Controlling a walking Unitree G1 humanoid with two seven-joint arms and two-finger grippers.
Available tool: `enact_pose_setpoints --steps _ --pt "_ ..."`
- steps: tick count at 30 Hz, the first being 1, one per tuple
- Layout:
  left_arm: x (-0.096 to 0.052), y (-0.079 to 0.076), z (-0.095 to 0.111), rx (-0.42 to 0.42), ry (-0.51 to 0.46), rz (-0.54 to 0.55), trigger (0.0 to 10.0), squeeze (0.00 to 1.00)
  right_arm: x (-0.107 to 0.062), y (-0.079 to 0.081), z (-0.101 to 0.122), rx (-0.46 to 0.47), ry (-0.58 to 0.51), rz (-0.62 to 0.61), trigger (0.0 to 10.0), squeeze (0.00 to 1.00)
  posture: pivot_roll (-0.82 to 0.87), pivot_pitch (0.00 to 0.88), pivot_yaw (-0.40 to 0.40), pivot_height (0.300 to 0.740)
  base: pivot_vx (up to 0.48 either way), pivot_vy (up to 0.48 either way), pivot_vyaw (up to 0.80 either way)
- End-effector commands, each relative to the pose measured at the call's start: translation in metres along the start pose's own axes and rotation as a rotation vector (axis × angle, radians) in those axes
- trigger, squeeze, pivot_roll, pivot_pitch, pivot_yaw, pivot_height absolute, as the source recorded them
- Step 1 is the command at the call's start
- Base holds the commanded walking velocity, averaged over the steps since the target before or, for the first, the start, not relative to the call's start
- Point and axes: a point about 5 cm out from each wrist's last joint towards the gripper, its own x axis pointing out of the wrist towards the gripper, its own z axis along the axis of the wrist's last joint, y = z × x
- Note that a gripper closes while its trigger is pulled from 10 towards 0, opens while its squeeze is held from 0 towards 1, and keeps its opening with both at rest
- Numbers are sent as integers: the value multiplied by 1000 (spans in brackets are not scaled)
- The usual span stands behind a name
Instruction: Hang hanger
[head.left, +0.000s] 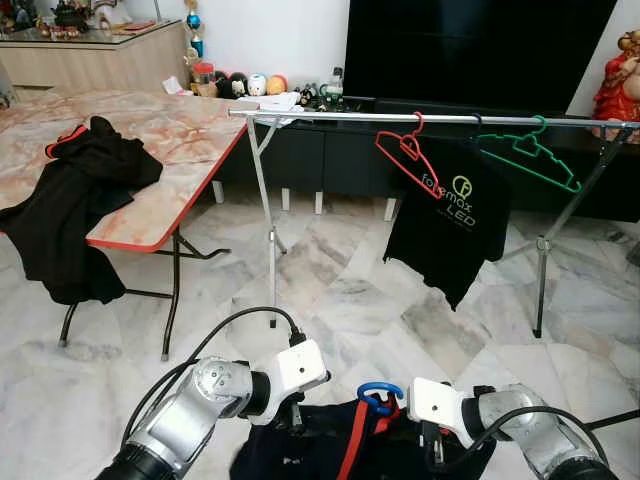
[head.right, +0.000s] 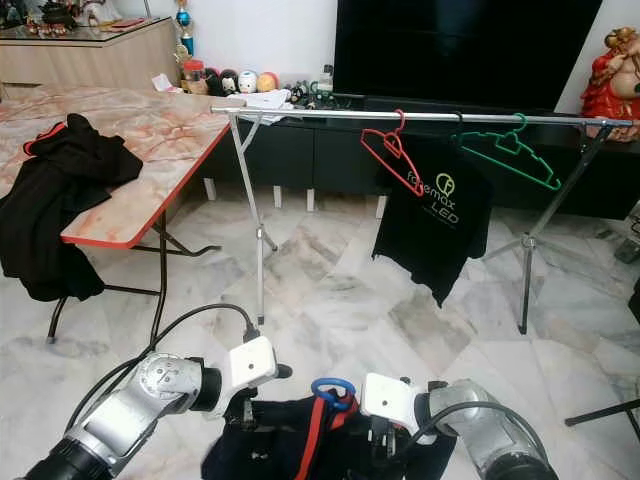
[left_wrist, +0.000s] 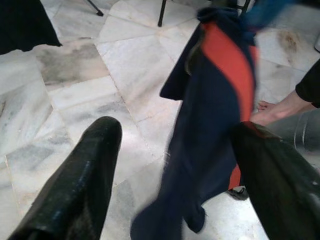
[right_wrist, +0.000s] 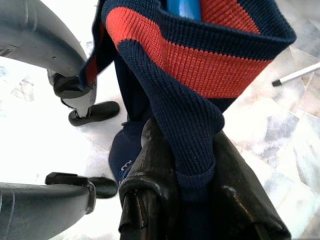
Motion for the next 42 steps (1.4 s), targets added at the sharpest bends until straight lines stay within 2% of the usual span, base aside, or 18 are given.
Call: enact_pose_setpoints --steps 1,2,7,12,20,21,22,23,24,25,42 --pt "-2 5 2 23 9 19 10000 737 -4 -5 8 -17 -49 -24 0 0 -3 0 -12 740 0 0 0" --pt "-2 4 2 22 8 14 10000 0 -4 -6 8 -16 -53 -25 0 0 -3 0 -12 740 0 0 0" --pt "1 1 -1 -26 -10 -11 10000 0 -5 -5 16 -36 -107 11 0 0 -4 4 -11 740 0 0 0" --pt "2 -3 -2 -75 -25 -66 10000 0 -7 -10 23 -38 -140 4 0 0 0 7 -11 740 0 0 0" --pt "3 -4 -2 -91 -39 -77 10000 0 -10 -16 31 -46 -158 13 0 0 4 8 -15 740 0 0 0" --pt "3 -4 -2 -98 -45 -83 7804 0 -10 -18 32 -45 -165 10 0 0 4 8 -15 740 0 0 0" --pt "4 -5 -2 -103 -49 -89 4627 0 -10 -18 32 -45 -167 9 0 0 3 7 -16 740 0 0 0" --pt "4 -5 -2 -107 -51 -92 4627 0 -10 -18 33 -45 -168 9 0 0 3 7 -16 740 0 0 0" --pt "4 -5 -2 -110 -52 -97 3647 0 -10 -18 33 -45 -169 10 0 0 3 7 -16 740 0 0 0" --pt "4 -6 -1 -111 -53 -104 196 0 -11 -19 33 -44 -170 9 0 0 3 7 -16 740 0 0 0" --pt "4 -7 0 -114 -65 -119 0 0 -12 -22 37 -26 -200 5 0 0 2 9 -17 740 0 0 0"
